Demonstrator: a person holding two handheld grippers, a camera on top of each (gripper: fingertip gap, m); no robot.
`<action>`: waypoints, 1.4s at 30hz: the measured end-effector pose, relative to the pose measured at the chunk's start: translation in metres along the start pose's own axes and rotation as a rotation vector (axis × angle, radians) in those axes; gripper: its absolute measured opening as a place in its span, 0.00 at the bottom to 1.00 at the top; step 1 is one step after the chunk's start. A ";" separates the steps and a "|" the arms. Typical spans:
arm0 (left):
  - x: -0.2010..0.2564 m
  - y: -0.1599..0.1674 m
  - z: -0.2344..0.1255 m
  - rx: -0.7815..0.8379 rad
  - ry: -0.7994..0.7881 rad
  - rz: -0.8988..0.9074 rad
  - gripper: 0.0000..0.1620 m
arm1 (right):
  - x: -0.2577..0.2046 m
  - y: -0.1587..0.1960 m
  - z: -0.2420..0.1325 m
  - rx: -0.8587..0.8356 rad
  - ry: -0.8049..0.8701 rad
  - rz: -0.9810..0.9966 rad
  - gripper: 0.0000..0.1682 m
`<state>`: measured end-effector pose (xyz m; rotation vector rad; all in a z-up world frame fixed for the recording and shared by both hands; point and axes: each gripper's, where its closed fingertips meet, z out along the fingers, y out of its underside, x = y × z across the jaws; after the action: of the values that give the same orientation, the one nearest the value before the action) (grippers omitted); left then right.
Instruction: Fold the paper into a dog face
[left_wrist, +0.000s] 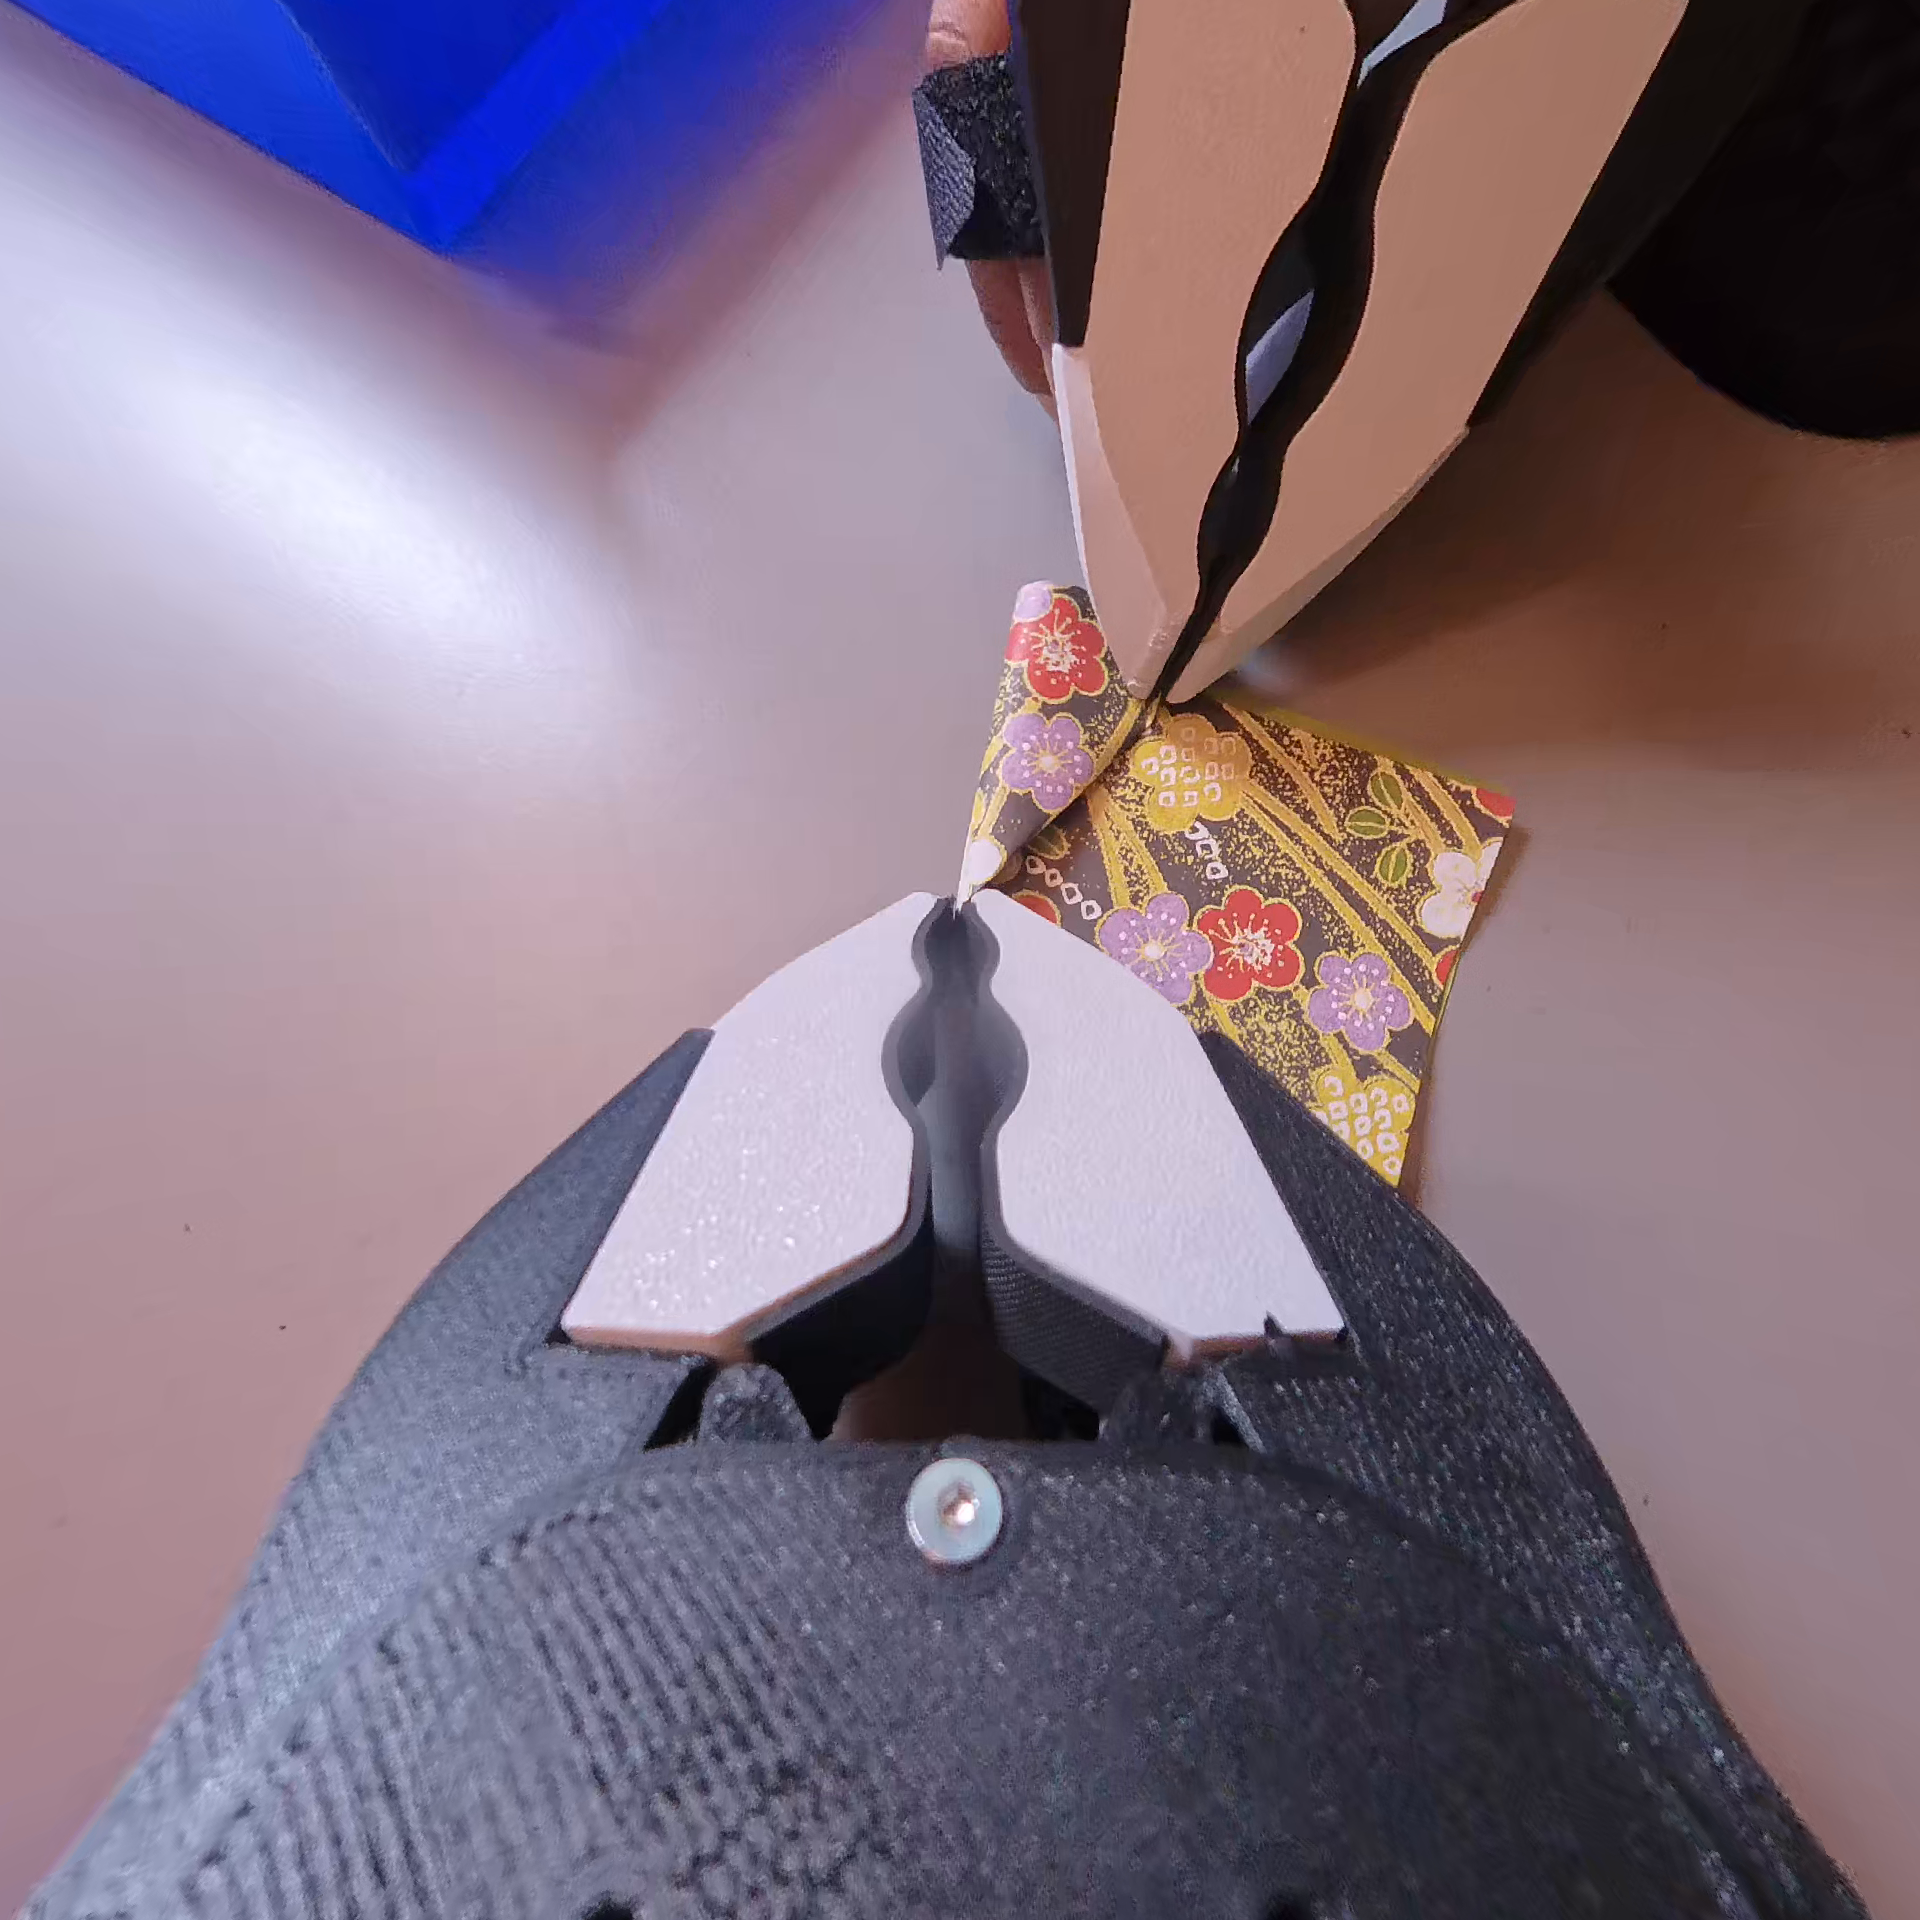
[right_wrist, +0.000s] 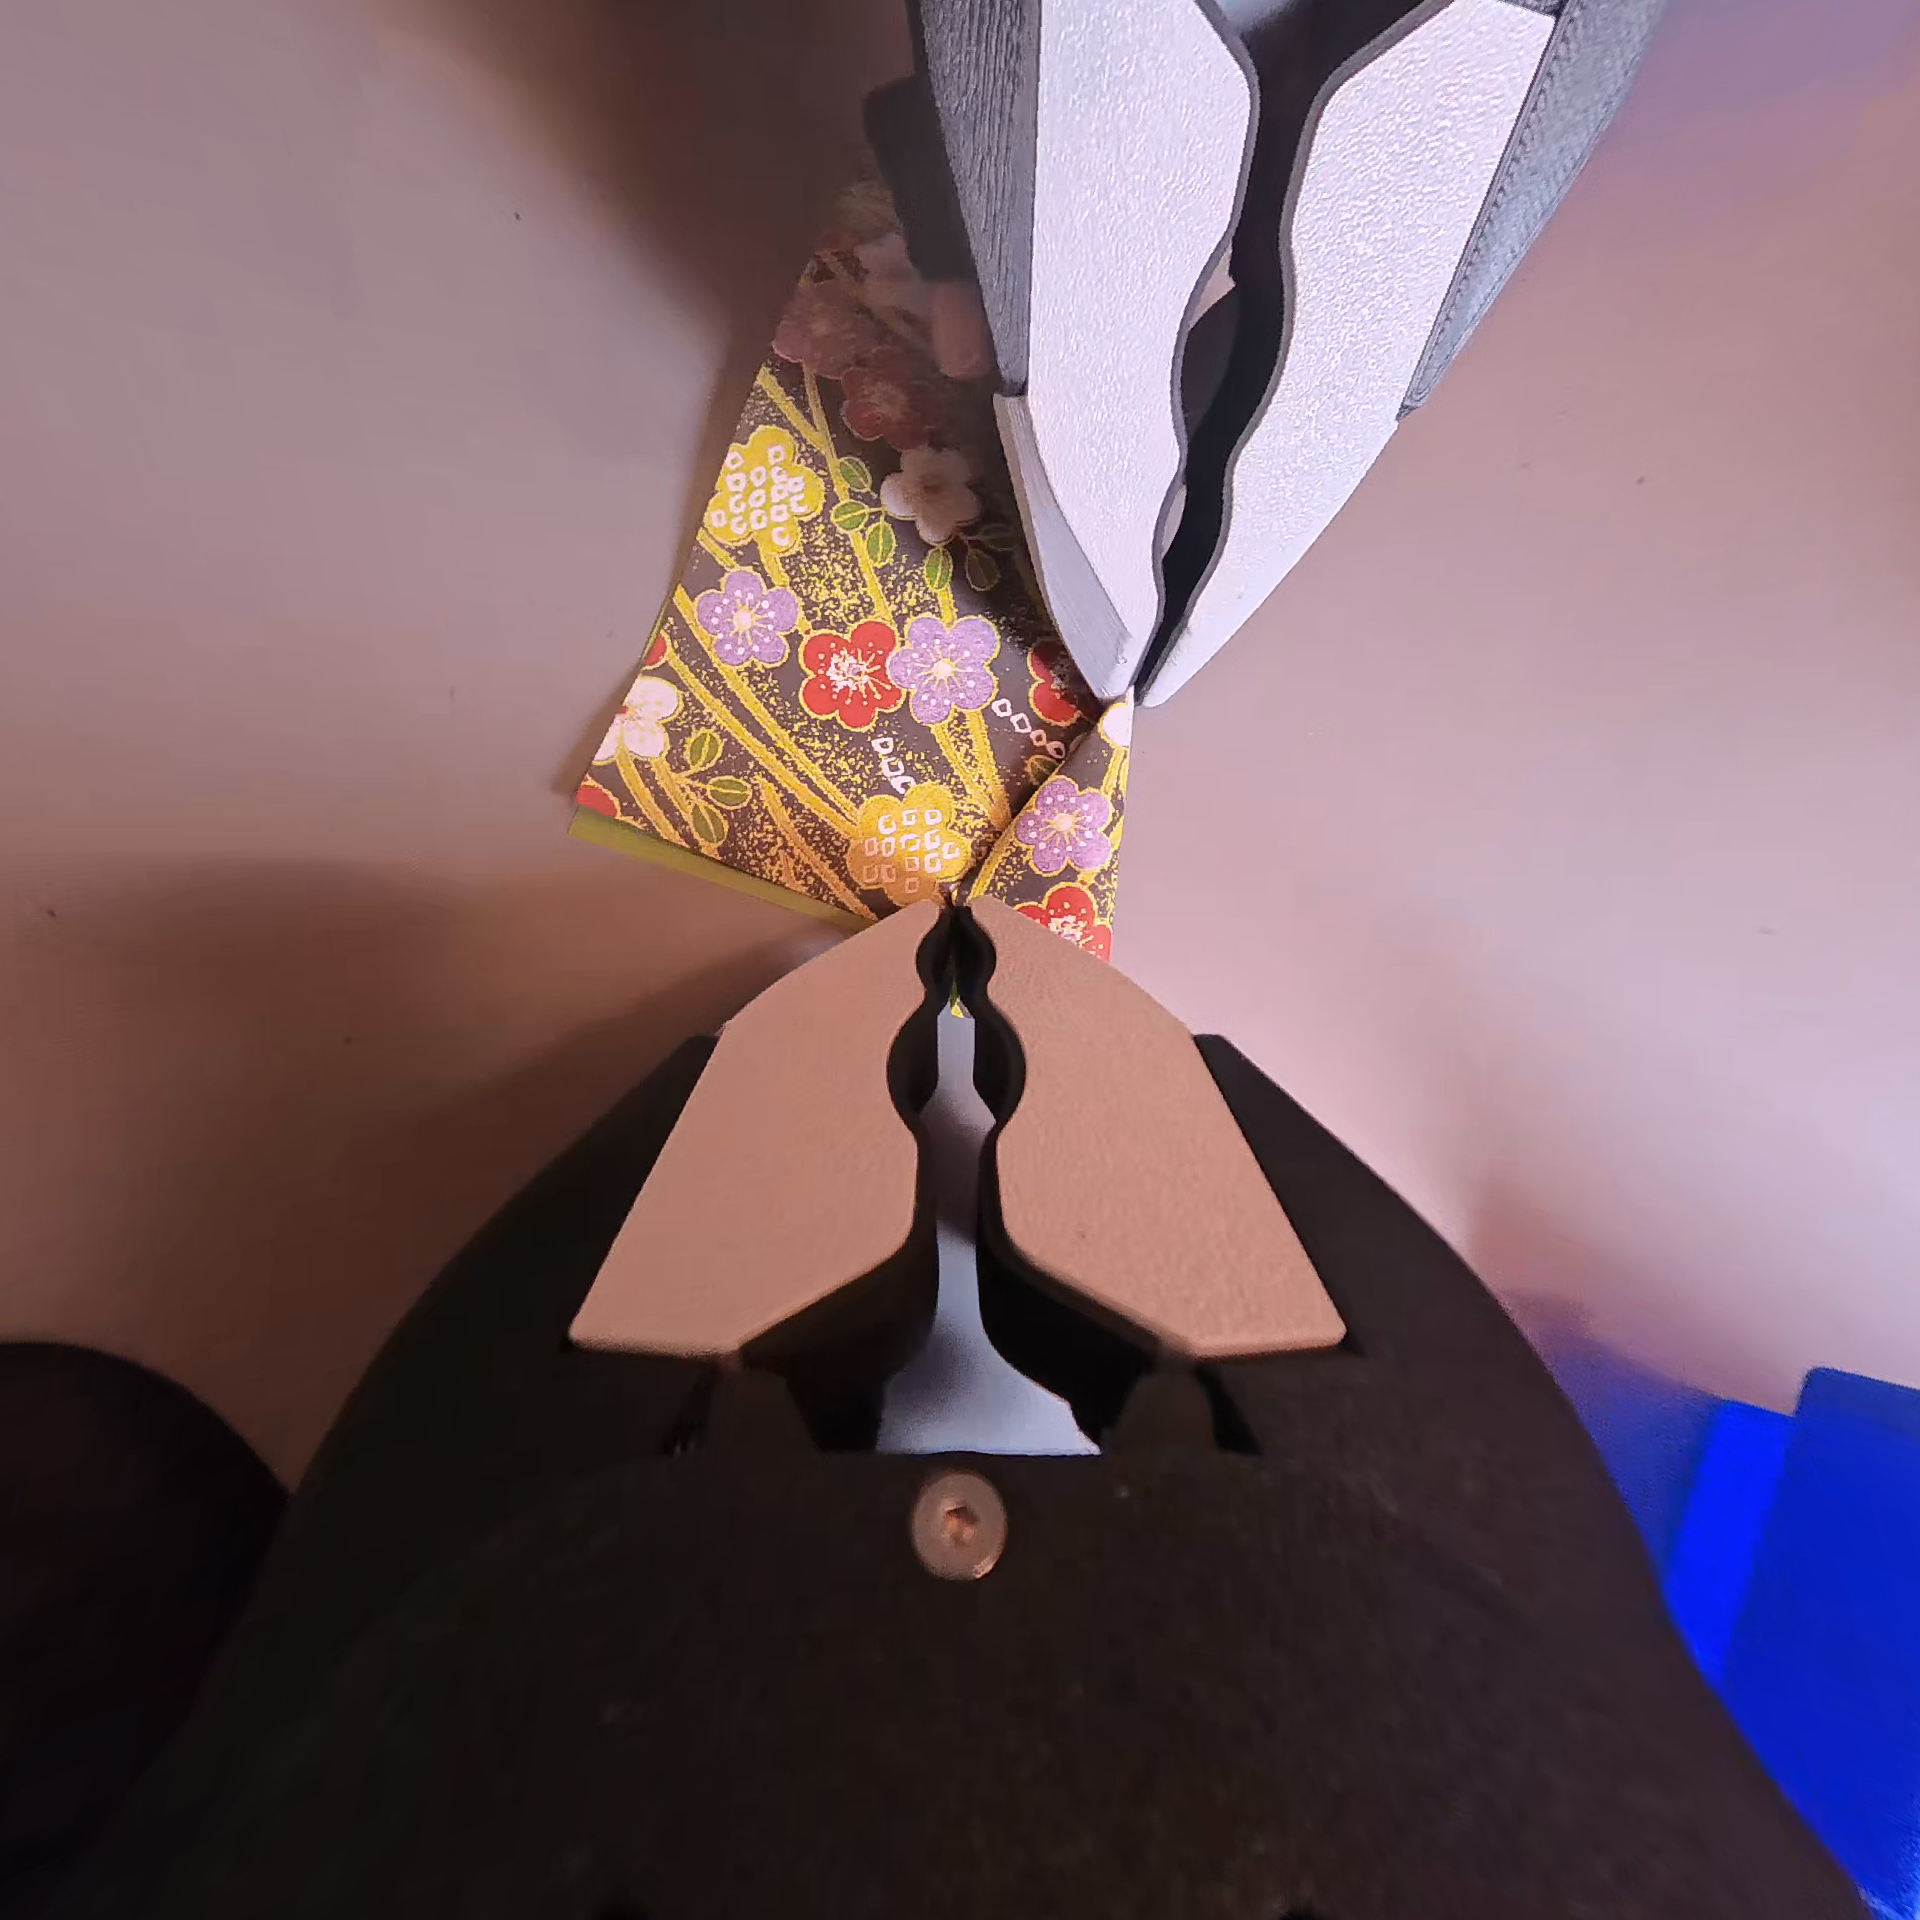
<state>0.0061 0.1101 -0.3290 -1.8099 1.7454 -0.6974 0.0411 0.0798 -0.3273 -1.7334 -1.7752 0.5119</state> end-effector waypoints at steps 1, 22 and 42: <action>0.000 0.000 0.000 -0.001 0.000 -0.004 0.01 | 0.000 0.000 0.000 0.002 -0.003 0.003 0.00; -0.007 -0.002 0.001 -0.005 -0.040 -0.005 0.01 | 0.004 0.007 -0.003 -0.075 -0.105 0.218 0.01; -0.005 -0.012 0.006 -0.023 -0.025 -0.025 0.00 | 0.002 0.007 -0.003 -0.108 -0.065 0.202 0.00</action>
<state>0.0189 0.1160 -0.3255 -1.8512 1.7242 -0.6641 0.0484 0.0823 -0.3293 -2.0050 -1.7089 0.5713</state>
